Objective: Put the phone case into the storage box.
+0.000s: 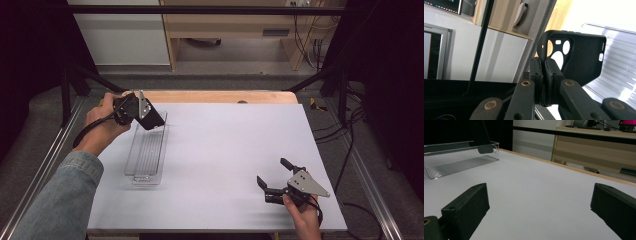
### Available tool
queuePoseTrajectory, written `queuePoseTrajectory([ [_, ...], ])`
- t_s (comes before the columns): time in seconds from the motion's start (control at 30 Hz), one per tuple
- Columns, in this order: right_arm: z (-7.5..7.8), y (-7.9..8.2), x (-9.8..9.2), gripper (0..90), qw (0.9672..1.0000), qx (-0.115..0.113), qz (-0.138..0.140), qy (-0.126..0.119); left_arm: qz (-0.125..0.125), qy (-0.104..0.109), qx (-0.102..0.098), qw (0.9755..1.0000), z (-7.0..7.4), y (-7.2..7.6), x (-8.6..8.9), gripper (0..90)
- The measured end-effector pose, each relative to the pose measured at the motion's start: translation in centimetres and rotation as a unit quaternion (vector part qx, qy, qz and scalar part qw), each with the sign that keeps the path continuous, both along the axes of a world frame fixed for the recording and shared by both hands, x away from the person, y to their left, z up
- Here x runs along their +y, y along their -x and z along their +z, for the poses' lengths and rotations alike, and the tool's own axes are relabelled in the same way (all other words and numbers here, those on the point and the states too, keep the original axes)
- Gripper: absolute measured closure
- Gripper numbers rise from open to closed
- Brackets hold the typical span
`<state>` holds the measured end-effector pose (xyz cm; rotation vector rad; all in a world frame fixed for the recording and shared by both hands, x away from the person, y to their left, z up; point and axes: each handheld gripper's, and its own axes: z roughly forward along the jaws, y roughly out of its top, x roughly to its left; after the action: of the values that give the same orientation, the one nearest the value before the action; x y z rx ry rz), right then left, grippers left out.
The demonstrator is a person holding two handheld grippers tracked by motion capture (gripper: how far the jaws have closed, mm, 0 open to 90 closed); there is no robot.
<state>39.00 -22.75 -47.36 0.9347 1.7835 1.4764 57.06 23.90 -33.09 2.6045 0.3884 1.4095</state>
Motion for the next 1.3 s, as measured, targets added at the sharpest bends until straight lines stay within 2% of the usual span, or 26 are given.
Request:
queuePoseTrajectory([
  [0.67,0.1,0.0,-0.1,2.2,1.0,-0.001,0.001,-0.005,-0.013,-0.026,0.016,0.9994,-1.1,-1.1,-0.8,85.2],
  [0.87,0.1,0.0,-0.1,2.2,1.0,0.0,0.001,-0.005,-0.018,-0.03,0.016,0.9993,-1.1,-1.2,-1.0,85.2],
  [1.17,0.1,0.0,-0.1,2.2,1.0,0.0,0.001,-0.006,-0.025,-0.05,0.017,0.9983,-0.9,-1.1,-1.1,85.2],
  [1.3,0.1,0.0,-0.1,2.2,1.0,0.0,0.001,-0.006,-0.027,-0.051,0.017,0.9982,-0.9,-1.3,-1.3,85.2],
])
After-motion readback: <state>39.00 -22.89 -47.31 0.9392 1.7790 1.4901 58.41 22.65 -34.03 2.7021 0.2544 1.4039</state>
